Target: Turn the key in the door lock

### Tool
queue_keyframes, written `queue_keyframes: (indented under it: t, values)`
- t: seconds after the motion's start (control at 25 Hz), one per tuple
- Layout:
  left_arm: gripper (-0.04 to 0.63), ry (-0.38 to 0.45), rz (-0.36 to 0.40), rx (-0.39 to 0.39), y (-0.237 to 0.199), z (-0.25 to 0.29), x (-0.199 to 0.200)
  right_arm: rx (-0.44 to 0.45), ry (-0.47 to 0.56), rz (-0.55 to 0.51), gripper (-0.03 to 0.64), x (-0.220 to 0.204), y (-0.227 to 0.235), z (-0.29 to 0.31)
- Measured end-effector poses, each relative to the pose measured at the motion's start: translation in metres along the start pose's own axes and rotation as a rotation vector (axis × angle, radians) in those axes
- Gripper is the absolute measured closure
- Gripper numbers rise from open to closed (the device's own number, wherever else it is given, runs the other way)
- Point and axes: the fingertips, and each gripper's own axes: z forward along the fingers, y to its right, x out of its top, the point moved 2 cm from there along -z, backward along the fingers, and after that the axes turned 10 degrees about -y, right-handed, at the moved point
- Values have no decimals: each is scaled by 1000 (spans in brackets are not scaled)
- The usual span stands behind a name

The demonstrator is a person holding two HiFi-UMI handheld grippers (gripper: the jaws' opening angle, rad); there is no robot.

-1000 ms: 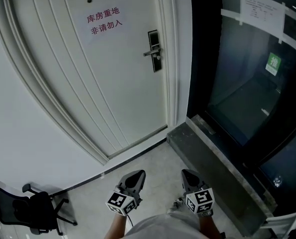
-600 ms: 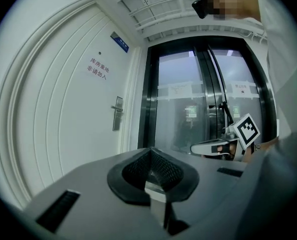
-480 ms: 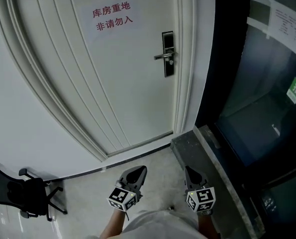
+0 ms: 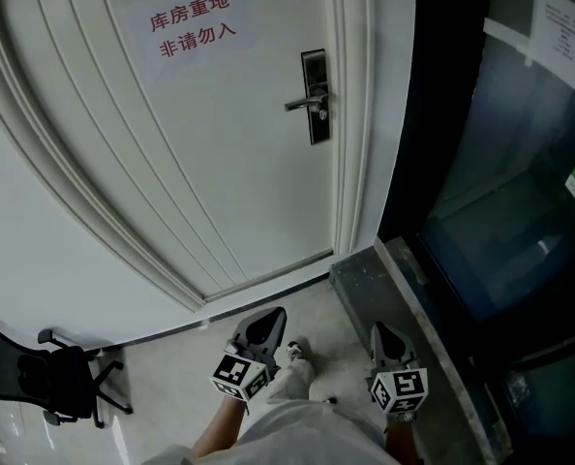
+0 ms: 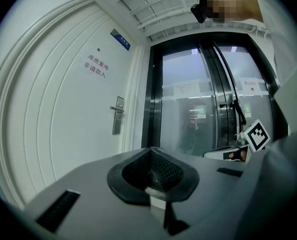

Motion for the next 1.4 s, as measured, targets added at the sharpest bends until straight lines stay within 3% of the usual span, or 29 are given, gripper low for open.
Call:
queue_keyframes:
  t: [0.24,0.44,0.64,0.84,1.04,1.2,1.4]
  values:
    - [591,-1,4,-80,-6,64,6,-71,-8,7,614,4,38,24]
    - [591,22,1,-116,-30,119,29,-96,-32,-46,614,29,60,66]
    - [590,47,19,-138,-70,171,60,-117,-44,-80,614,61,75,124]
    - [591,15,15,-160,-118,220,74,-137,-76,-126,614,87,83,180]
    - [590,62,40,-197,-157,264,104,-166,-91,-168,614,116,93,231]
    - [590,81,56,-200,-189,287,119,-168,-105,-278,614,135,87,275]
    - [590,78,76,-182,-214,301,129,-203,-127,-557,614,161,70,314]
